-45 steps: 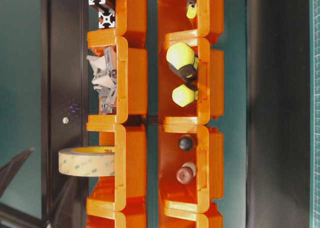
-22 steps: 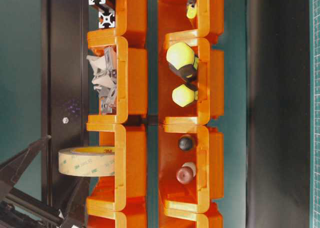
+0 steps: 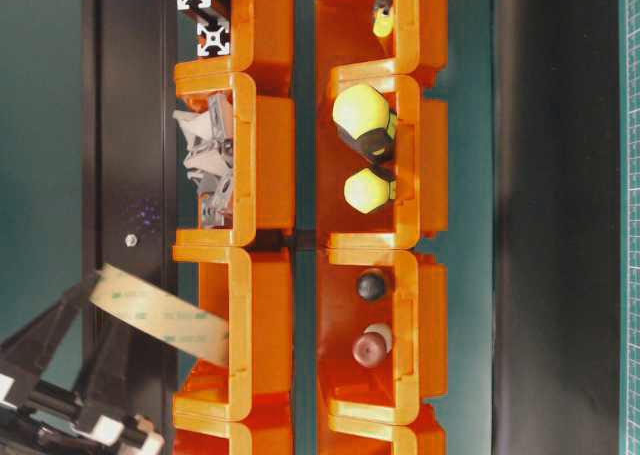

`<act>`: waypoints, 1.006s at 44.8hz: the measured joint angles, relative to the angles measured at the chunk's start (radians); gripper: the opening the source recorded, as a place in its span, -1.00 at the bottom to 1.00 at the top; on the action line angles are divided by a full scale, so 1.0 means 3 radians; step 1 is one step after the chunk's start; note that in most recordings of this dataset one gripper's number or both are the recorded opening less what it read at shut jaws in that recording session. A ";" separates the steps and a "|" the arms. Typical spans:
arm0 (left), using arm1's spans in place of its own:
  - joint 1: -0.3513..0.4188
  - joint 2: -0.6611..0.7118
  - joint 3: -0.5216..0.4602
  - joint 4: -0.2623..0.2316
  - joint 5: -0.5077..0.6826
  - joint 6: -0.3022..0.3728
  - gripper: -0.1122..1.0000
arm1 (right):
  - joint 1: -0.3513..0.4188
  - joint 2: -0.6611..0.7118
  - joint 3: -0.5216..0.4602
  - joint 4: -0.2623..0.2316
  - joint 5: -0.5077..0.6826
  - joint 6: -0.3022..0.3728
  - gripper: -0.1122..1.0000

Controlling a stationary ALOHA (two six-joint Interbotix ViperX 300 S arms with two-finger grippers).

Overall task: Pick foam from container rack with left arm.
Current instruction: 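Grasp the black double-sided tape roll by its rim with the left gripper, then lift the tape roll out of the bin and carry it onto the mat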

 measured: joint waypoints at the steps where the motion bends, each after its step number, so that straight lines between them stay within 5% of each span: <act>1: 0.0000 0.0000 0.0000 0.0000 -0.0036 0.0000 -0.33 | 0.0000 0.0000 0.0000 0.0000 -0.0005 -0.0005 -0.79; 15: -0.0189 -0.0061 -0.0026 0.0005 -0.0332 0.0138 -0.33 | 0.0041 -0.0005 0.0000 0.0005 -0.0015 -0.0005 -0.79; 33: -0.1314 -0.0046 -0.0031 0.0015 0.0174 0.1851 -0.33 | 0.0046 -0.0005 0.0000 0.0020 -0.0066 -0.0005 -0.79; 45: -0.1662 0.0383 -0.0107 0.0010 0.0895 0.2050 -0.33 | 0.0051 0.0000 0.0000 0.0020 -0.0143 0.0000 -0.79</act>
